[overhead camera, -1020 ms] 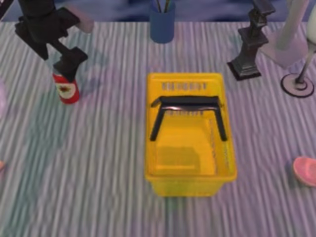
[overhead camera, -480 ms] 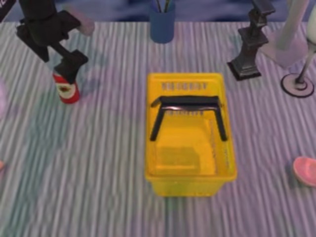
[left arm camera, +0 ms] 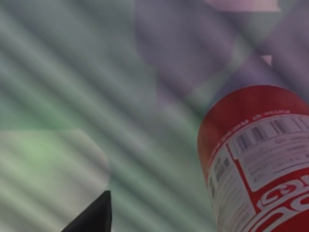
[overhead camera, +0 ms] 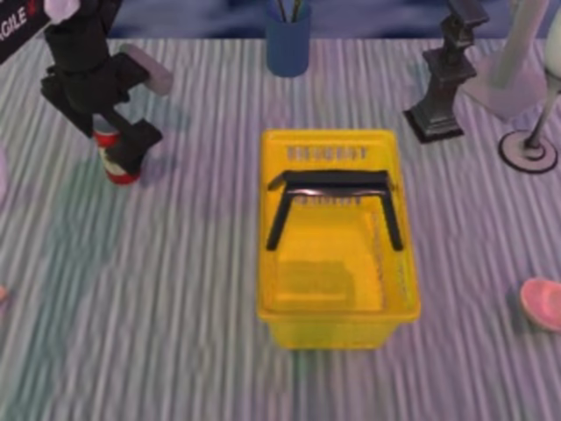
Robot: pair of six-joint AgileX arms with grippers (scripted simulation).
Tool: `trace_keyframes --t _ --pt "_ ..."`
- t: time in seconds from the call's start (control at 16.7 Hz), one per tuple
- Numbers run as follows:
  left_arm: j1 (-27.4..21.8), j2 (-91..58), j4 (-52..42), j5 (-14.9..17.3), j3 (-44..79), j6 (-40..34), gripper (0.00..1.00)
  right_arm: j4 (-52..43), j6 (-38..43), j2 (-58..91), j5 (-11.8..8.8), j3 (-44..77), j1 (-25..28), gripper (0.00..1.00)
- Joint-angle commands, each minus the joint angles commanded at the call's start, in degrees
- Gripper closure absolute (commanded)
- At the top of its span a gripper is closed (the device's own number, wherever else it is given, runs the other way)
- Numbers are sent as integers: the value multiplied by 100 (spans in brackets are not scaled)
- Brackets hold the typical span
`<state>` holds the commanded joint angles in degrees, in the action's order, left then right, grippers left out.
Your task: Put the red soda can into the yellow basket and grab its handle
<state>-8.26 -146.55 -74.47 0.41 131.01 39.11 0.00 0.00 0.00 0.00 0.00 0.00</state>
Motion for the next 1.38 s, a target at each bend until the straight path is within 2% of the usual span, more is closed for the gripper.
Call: trace_keyframes --t 0.12,0.9,1.38 --pt "0 0 0 0 0 0 0 0 0 0 0 0 0 0" --pt "0 0 0 0 0 0 98 0 0 0 0 0 0 0" --pt "0 0 0 0 0 0 100 0 0 0 0 0 0 0"
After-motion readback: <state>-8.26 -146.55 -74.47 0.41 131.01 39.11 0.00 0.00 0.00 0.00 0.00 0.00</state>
